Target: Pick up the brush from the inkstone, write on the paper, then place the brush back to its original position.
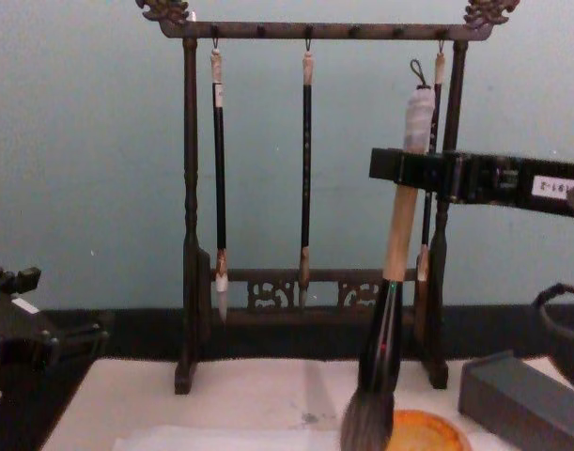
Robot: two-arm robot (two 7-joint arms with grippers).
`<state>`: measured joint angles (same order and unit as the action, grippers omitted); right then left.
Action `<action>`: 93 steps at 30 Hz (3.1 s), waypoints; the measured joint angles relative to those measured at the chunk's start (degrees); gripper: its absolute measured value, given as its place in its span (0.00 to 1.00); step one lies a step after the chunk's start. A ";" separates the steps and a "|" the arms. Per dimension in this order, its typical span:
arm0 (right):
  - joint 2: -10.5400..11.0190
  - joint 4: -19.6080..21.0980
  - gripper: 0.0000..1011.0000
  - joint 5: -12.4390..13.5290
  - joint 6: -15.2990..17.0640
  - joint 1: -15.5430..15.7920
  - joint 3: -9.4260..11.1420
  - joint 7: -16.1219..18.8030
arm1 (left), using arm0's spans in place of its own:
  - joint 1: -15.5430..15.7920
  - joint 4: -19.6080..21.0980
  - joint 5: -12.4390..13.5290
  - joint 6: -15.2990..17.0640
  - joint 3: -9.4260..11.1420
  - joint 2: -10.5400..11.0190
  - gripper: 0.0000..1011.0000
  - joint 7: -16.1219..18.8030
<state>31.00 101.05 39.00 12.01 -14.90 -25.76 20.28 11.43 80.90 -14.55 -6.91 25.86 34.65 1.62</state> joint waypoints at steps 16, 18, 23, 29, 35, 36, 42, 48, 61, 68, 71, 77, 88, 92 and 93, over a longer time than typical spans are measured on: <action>-3.56 -3.36 0.16 12.80 2.94 -0.57 6.42 -2.07 | 0.00 0.00 0.00 0.00 0.00 0.00 1.00 0.00; -4.48 -3.97 0.16 16.26 3.92 0.03 8.01 -3.05 | 0.00 0.00 0.00 0.00 0.00 0.00 1.00 0.00; -6.44 -5.23 0.16 22.87 5.79 1.46 10.85 -5.82 | 0.00 0.00 0.00 0.00 0.00 0.00 1.00 0.00; -7.55 -7.33 0.16 28.06 7.24 2.64 12.89 -9.31 | 0.00 0.00 0.00 0.00 0.00 0.00 1.00 0.00; -8.34 -11.14 0.16 31.65 8.52 2.78 13.57 -12.26 | 0.00 0.00 0.00 0.00 0.00 0.00 1.00 0.00; -8.40 -11.66 0.16 31.92 8.55 2.78 13.58 -12.54 | 0.00 0.00 0.00 0.00 0.00 0.00 1.00 0.00; -8.64 -14.33 0.16 34.07 8.70 2.66 13.55 -13.80 | 0.00 0.00 0.00 0.00 0.00 0.00 1.00 0.00; -8.88 -16.33 0.16 36.71 9.22 2.80 13.57 -14.91 | 0.00 0.00 0.00 0.00 0.00 0.00 1.00 0.00; -8.90 -20.50 0.16 40.19 8.52 1.98 13.48 -16.72 | 0.00 0.00 0.00 0.00 0.00 0.00 1.00 0.00; -8.72 -23.38 0.16 41.11 7.78 0.53 12.61 -16.89 | 0.00 0.00 0.00 0.00 0.00 0.00 1.00 0.00; -8.59 -24.29 0.16 41.11 7.56 -0.08 12.10 -16.81 | 0.00 0.00 0.00 0.00 0.00 0.00 1.00 0.00; -8.35 -26.31 0.16 41.06 6.92 -1.75 10.68 -16.54 | 0.00 0.00 0.00 0.00 0.00 0.00 1.00 0.00; -8.36 -30.19 0.16 41.50 5.49 -4.51 9.05 -15.96 | 0.00 0.00 0.00 0.00 0.00 0.00 1.00 0.00; -8.34 -30.82 0.16 41.92 5.16 -4.96 8.60 -15.88 | 0.00 0.00 0.00 0.00 0.00 0.00 1.00 0.00; -8.34 -30.89 0.16 42.04 5.09 -5.02 8.53 -15.88 | 0.00 0.00 0.00 0.00 0.00 0.00 1.00 0.00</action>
<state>22.66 70.16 81.04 17.10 -19.92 -17.23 4.40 11.43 80.90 -14.55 -6.91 25.86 34.65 1.62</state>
